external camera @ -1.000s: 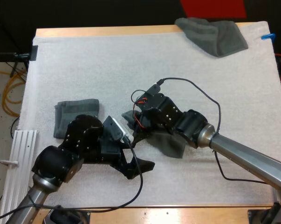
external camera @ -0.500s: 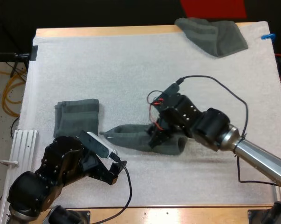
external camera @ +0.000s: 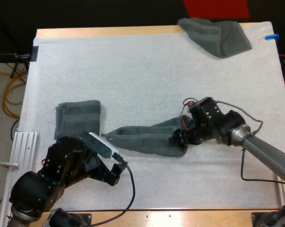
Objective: Pick towel from pile fold and stack
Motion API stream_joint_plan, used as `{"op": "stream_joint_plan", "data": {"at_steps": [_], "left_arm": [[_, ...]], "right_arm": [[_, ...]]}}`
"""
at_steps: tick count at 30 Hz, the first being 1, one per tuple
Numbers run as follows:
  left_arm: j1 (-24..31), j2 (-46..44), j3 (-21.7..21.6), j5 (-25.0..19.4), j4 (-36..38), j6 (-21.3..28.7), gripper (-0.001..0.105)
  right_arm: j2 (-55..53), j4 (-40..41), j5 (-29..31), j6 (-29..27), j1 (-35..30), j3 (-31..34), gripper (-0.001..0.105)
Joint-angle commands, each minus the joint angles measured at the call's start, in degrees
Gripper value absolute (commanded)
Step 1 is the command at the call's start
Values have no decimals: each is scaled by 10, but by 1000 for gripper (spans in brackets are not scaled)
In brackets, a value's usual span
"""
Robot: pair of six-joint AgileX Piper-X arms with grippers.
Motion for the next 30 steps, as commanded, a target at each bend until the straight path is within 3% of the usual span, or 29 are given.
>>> {"op": "stream_joint_plan", "data": {"at_steps": [1, 4, 7, 12, 14, 19, 24, 30], "left_arm": [[-1, 2, 0, -8, 5, 2, 104], [-1, 2, 0, -4, 5, 2, 104], [-1, 2, 0, 0, 5, 2, 104], [-1, 2, 0, -1, 5, 2, 104], [-1, 2, 0, -1, 5, 2, 104], [-1, 2, 0, -1, 5, 10, 104], [-1, 7, 0, -8, 5, 31, 104], [-1, 50, 0, -19, 5, 46, 104]], "right_arm": [[10, -15, -21, 14, -2, 0, 60], [39, -31, -22, 27, -2, 0, 59], [57, -55, -22, 36, -2, 0, 49], [55, -60, -16, 43, -2, 0, 10], [47, -56, -16, 34, -2, 0, 0], [0, 6, -16, -62, 13, 0, 0], [-53, 98, -16, -190, 75, 0, 0], [-61, 125, 28, -213, 147, 17, 0]]}}
